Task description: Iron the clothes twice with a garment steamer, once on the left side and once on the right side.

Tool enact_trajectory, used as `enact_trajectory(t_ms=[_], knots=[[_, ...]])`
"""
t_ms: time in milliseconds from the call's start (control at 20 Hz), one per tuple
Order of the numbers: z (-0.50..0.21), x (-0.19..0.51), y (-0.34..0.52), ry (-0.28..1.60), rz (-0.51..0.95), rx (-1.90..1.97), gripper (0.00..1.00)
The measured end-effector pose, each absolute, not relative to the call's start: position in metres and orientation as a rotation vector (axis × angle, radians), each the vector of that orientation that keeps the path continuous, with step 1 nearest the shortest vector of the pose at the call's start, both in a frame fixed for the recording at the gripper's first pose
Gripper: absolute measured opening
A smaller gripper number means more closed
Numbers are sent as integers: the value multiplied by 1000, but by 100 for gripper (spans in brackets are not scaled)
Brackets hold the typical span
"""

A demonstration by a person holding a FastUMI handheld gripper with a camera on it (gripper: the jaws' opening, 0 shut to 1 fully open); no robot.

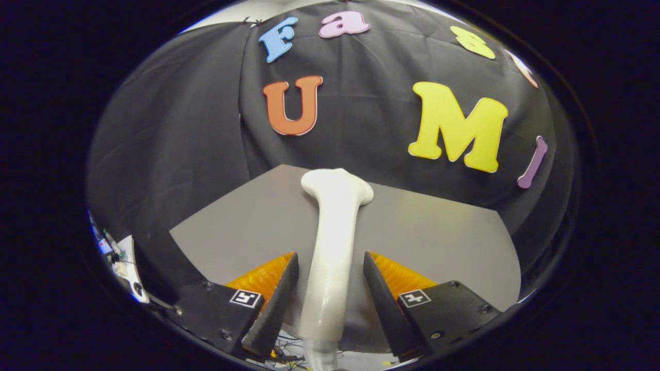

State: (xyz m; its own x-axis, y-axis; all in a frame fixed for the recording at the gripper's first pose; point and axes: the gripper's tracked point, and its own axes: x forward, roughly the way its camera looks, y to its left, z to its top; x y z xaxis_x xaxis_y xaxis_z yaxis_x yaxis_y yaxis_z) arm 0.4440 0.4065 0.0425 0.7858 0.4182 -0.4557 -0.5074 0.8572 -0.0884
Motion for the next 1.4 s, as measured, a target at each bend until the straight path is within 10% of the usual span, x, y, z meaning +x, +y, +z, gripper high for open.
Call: enact_trajectory(t_ms=[550, 1400], knots=[[48, 444, 407, 516, 482, -104, 39], [149, 322, 227, 253, 417, 74, 36]])
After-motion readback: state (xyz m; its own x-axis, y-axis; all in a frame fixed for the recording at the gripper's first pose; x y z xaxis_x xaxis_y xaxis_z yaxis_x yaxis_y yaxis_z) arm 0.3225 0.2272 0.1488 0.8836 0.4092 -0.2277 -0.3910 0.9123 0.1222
